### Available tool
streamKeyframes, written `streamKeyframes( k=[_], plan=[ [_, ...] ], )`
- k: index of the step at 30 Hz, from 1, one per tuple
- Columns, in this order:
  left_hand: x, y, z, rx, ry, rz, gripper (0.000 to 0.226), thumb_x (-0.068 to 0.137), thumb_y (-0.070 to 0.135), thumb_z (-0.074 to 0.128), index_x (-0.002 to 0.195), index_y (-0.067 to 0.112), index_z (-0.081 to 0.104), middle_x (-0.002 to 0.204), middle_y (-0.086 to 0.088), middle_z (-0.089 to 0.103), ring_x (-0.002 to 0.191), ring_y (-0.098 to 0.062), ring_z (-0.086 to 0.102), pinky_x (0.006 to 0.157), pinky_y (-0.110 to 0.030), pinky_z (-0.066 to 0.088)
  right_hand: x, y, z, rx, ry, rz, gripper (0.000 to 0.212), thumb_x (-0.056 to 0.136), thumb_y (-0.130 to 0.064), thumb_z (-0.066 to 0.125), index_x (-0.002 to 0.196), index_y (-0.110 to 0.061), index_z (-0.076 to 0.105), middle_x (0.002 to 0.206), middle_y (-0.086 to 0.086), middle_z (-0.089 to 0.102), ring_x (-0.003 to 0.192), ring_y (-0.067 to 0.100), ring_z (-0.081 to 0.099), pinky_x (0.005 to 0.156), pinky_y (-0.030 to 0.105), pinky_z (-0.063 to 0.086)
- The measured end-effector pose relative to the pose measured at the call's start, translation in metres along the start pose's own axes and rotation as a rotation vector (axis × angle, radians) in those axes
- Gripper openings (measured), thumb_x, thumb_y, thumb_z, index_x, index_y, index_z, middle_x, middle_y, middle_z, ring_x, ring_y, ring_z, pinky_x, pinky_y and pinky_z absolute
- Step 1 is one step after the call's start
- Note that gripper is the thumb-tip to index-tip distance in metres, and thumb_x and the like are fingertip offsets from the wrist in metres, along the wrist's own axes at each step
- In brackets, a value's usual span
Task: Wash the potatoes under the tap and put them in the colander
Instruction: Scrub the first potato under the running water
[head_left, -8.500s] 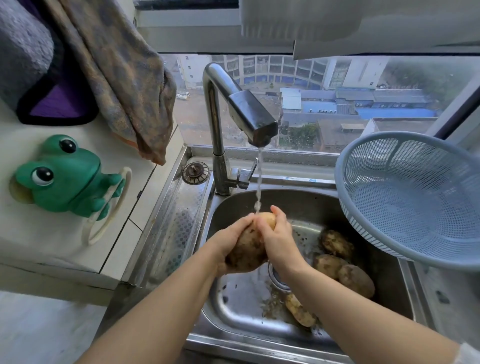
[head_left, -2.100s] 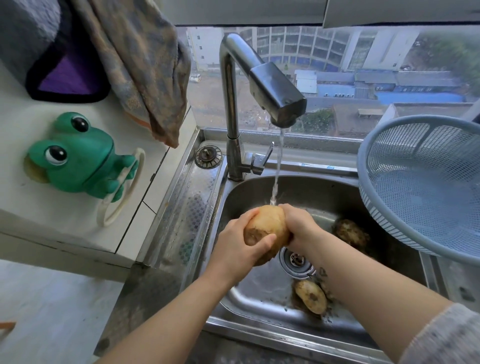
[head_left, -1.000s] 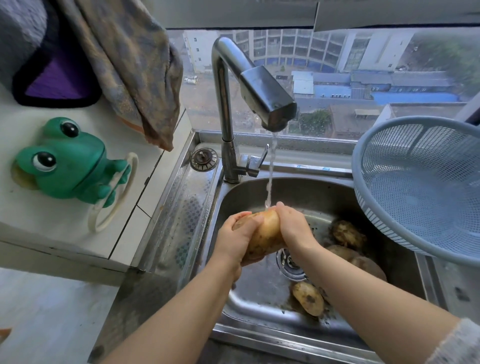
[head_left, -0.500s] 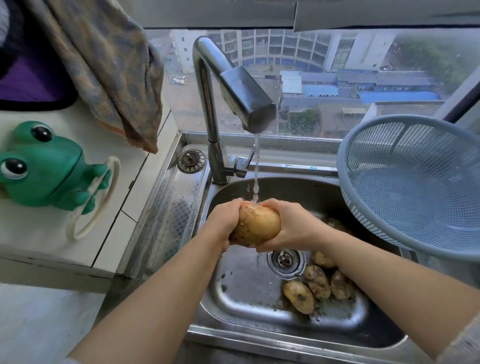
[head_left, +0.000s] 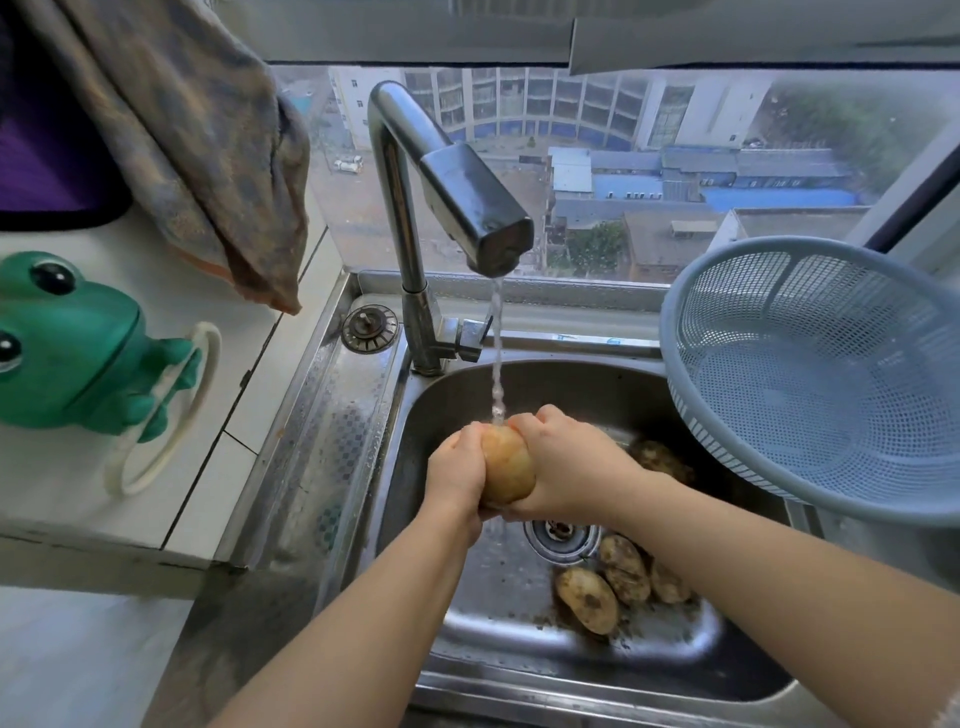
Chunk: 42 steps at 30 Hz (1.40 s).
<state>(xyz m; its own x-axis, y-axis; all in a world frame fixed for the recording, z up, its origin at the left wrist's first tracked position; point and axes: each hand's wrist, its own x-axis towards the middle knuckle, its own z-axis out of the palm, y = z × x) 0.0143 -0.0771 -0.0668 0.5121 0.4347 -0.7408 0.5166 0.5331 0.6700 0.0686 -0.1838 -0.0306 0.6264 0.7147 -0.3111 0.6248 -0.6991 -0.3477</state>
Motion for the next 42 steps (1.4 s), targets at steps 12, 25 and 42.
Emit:
streamKeyframes(
  k=[12,25,42],
  plan=[
    [-0.004,0.001,-0.011,0.265,-0.007,0.323,0.022,0.101,0.031,0.043,0.100,0.022,0.064,0.096,-0.001,0.064,0.091,-0.016,0.059,0.084,-0.040,0.055,0.040,0.013,-0.008,0.534,-0.510,0.063,0.062,0.063,-0.048,0.083,0.118,-0.034,0.058,0.111,-0.004,0.066,0.100,0.016,0.065,0.089,0.036,0.056],
    [-0.010,-0.021,-0.007,-0.046,-0.123,0.243,0.080,0.072,0.044,0.075,0.140,0.029,0.035,0.127,-0.004,0.053,0.115,-0.027,0.058,0.097,-0.051,0.050,0.020,-0.006,0.019,1.248,-0.152,0.638,0.057,0.100,-0.054,0.031,0.134,-0.012,0.050,0.120,0.014,0.060,0.110,0.032,0.059,0.100,0.050,0.047],
    [-0.002,0.012,-0.009,-0.063,-0.245,-0.207,0.038,0.082,0.048,0.059,0.085,0.011,0.069,0.074,-0.013,0.068,0.073,-0.027,0.064,0.064,-0.035,0.052,-0.003,-0.027,0.035,0.894,0.197,0.255,0.057,0.096,-0.041,0.050,0.148,-0.031,0.029,0.134,0.002,0.045,0.116,0.016,0.047,0.100,0.033,0.040]
  ],
)
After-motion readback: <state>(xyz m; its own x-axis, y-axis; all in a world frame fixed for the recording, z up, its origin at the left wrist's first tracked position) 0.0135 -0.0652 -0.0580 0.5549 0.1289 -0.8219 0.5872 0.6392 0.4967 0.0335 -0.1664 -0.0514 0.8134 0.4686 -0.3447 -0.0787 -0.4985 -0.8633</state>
